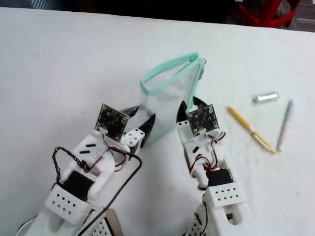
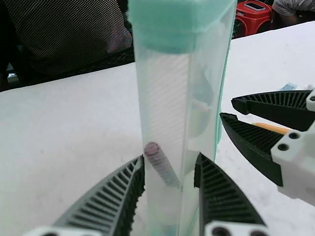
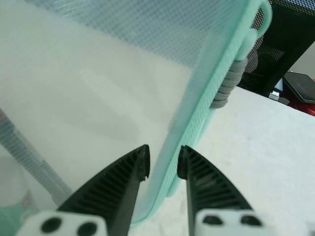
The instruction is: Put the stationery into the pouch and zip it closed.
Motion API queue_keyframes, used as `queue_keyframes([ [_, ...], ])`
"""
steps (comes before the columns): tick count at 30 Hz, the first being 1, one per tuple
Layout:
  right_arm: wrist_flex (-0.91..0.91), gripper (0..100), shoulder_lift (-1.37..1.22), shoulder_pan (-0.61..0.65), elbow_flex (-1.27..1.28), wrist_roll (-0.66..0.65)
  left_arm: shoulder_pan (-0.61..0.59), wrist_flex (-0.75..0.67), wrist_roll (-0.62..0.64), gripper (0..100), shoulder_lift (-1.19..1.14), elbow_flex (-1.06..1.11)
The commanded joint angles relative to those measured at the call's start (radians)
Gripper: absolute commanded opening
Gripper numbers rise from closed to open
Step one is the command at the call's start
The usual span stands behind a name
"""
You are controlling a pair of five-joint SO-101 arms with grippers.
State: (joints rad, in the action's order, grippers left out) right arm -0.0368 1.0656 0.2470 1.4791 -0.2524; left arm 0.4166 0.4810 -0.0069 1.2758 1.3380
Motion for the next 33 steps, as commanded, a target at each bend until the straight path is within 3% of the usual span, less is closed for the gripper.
queue_keyframes([
  [1, 0.008, 10.1, 0.005, 0.005, -0.008, -0.008, 0.01, -0.017, 0.003, 17, 0.004, -0.006],
  [15, 0.01, 9.8, 0.005, -0.01, 0.009, -0.009, 0.01, -0.017, 0.003, 17, 0.004, -0.006],
  [19, 0.012, 9.8, 0.005, -0.087, -0.014, 0.003, 0.01, -0.015, 0.003, 17, 0.004, -0.006],
  [22, 0.004, 9.8, -0.015, -0.159, -0.049, 0.083, 0.01, -0.015, 0.003, 17, 0.004, -0.006],
  [29, -0.001, 10.0, -0.42, -0.214, -0.288, 0.11, 0.01, -0.015, 0.003, 17, 0.004, -0.006],
  [33, -0.104, 10.1, -0.72, -0.28, -0.531, 0.121, 0.01, -0.015, 0.003, 17, 0.004, -0.006],
])
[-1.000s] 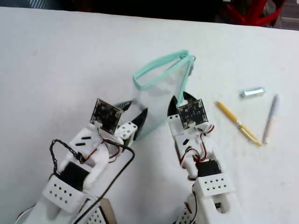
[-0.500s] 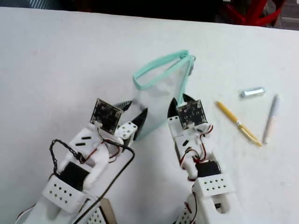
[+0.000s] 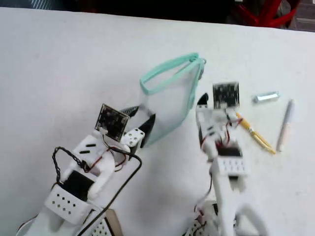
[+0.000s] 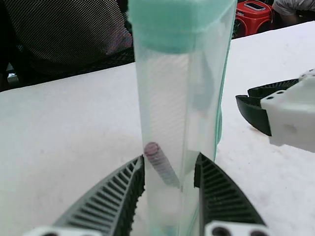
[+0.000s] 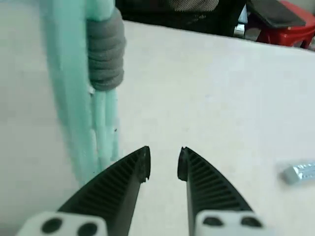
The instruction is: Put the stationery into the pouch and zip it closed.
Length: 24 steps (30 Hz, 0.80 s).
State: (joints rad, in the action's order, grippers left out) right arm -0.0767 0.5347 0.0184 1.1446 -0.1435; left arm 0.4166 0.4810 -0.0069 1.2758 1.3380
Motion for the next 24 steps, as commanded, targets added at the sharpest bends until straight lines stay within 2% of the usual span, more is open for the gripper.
queue_keyframes([
  [1, -0.105, 10.1, -0.246, -0.079, -0.261, 0.015, 0.01, -0.015, 0.003, 17, 0.004, -0.006],
  [7, -0.397, 12.1, -0.4, -0.259, -0.557, 0.222, 0.01, -0.021, 0.003, 17, 0.004, -0.006],
  [12, -0.45, 21.7, -0.458, -0.28, -0.609, 0.222, 0.01, -0.023, 0.003, 17, 0.004, -0.006],
  [17, -0.447, 21.8, -0.506, -0.246, -0.629, 0.117, 0.01, -0.021, 0.003, 17, 0.004, -0.006],
  [20, -0.421, 18.7, -0.585, -0.243, -0.657, 0.101, 0.01, -0.017, 0.003, 17, 0.004, -0.006],
  [24, -0.515, 15.4, -0.699, -0.24, -0.769, 0.051, 0.01, -0.017, 0.003, 17, 0.004, -0.006],
])
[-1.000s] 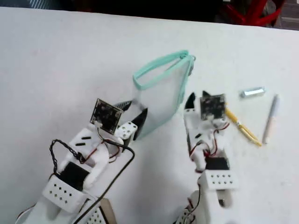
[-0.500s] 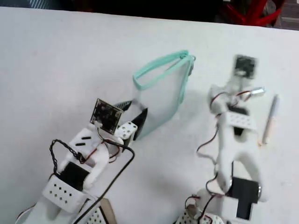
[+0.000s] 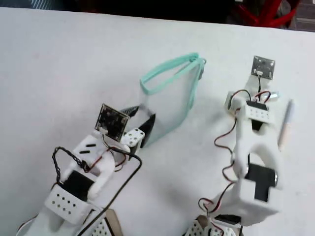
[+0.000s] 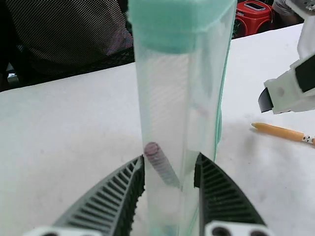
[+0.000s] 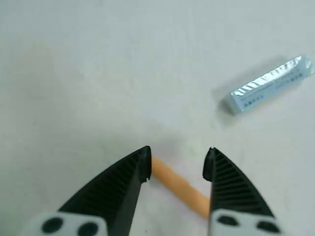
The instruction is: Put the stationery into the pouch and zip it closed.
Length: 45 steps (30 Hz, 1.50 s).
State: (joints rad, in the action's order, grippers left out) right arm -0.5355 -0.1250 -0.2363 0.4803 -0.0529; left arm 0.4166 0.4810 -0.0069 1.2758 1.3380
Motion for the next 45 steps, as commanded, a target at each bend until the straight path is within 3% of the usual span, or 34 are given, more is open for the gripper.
queue_keyframes([
  [1, -0.09, 15.5, -0.065, 0.018, -0.138, -0.043, 0.01, -0.017, 0.003, 17, 0.004, -0.006],
  [9, -0.278, 15.4, -0.206, 0.012, -0.322, -0.055, 0.01, -0.02, 0.003, 17, 0.004, -0.006],
  [26, -0.389, 15.6, -0.289, -0.036, -0.42, -0.16, 0.01, -0.021, 0.003, 17, 0.004, -0.006],
  [32, -0.438, 21.7, -0.32, -0.053, -0.457, -0.218, 0.01, -0.021, 0.003, 17, 0.004, -0.006],
  [36, -0.456, 18.3, -0.335, -0.015, -0.456, -0.315, 0.01, -0.021, 0.003, 17, -0.001, -0.005],
  [45, -0.426, 1.3, -0.363, -0.022, -0.463, -0.313, 0.01, -0.021, 0.003, 17, -0.001, -0.005],
])
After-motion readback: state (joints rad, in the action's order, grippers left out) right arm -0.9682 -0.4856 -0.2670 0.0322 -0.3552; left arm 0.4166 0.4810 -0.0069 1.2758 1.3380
